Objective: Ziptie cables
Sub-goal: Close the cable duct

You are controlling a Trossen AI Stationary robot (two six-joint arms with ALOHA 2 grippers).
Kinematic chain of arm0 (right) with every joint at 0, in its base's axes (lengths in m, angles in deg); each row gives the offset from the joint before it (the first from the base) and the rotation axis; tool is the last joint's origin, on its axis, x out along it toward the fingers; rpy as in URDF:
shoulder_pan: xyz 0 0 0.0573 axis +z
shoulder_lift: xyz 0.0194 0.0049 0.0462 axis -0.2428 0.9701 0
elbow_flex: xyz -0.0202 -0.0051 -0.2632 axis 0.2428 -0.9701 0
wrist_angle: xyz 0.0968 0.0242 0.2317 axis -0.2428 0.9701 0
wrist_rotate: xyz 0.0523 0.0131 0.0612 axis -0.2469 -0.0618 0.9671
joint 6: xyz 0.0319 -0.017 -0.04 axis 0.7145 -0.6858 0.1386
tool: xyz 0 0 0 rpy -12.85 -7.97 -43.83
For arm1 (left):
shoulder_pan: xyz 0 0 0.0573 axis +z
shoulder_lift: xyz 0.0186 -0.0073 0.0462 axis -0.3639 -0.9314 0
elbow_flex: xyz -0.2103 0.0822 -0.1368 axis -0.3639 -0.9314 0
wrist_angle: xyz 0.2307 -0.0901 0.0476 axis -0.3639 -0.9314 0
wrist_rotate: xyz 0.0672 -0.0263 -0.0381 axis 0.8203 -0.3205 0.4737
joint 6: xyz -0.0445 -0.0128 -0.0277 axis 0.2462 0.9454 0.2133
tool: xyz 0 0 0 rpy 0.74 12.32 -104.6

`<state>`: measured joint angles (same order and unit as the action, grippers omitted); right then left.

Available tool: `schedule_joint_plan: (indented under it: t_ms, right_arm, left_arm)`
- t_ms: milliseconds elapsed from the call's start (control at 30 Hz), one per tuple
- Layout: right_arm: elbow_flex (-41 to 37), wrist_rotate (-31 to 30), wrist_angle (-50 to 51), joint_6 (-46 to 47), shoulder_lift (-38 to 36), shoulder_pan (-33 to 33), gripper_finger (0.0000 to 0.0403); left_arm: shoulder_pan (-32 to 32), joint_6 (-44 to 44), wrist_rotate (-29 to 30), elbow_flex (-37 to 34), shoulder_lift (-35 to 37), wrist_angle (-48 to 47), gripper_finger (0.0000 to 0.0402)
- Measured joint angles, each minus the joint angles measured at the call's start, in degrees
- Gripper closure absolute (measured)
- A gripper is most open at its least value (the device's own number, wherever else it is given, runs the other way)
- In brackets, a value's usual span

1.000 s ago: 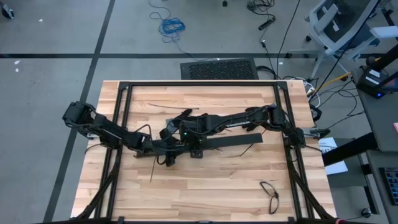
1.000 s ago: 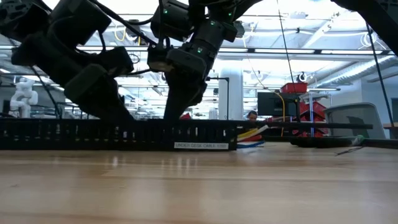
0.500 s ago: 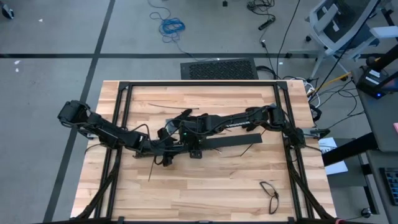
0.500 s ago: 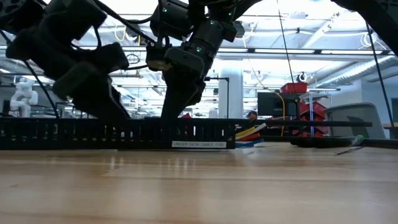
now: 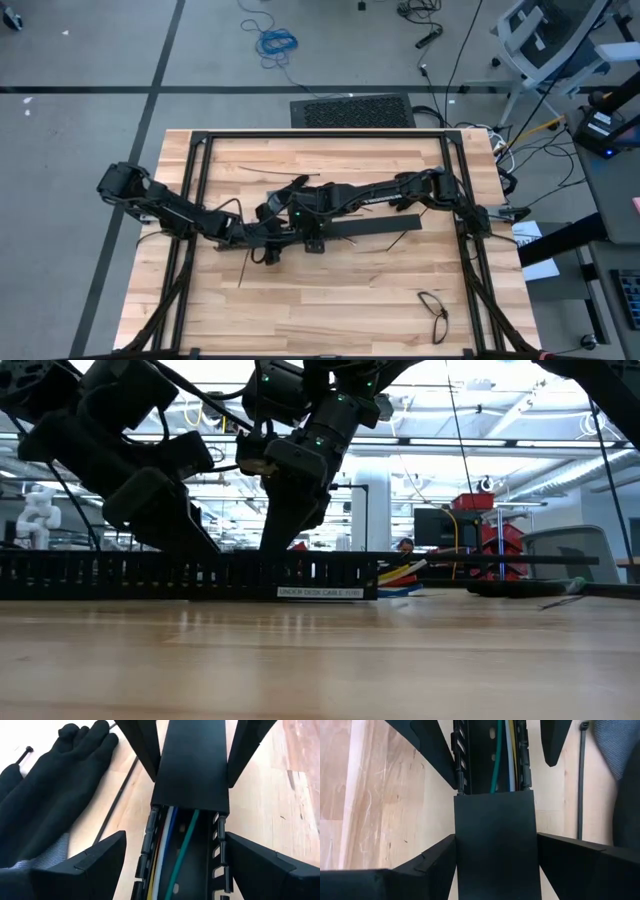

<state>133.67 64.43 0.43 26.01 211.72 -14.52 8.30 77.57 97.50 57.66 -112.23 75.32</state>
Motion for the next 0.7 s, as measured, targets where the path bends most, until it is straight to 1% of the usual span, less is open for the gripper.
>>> schedule_joint_plan:
  t_ms: [300, 567, 700]
  right_arm:
    - [0.0, 0.53, -0.24, 0.04, 0.0, -0.63, 0.0154]
    - [0.0, 0.48, -0.24, -0.09, 0.0, -0.68, 0.0154]
    - [0.0, 0.46, -0.18, -0.11, 0.0, -0.68, 0.0154]
  left_arm:
    - [0.16, -0.67, 0.57, 0.0, -4.54, 6.59, 0.008]
    - [0.29, -1.57, -0.03, 0.0, -5.38, 7.14, 0.008]
    - [0.29, -1.66, -0.18, 0.0, -5.38, 7.1, 0.0095]
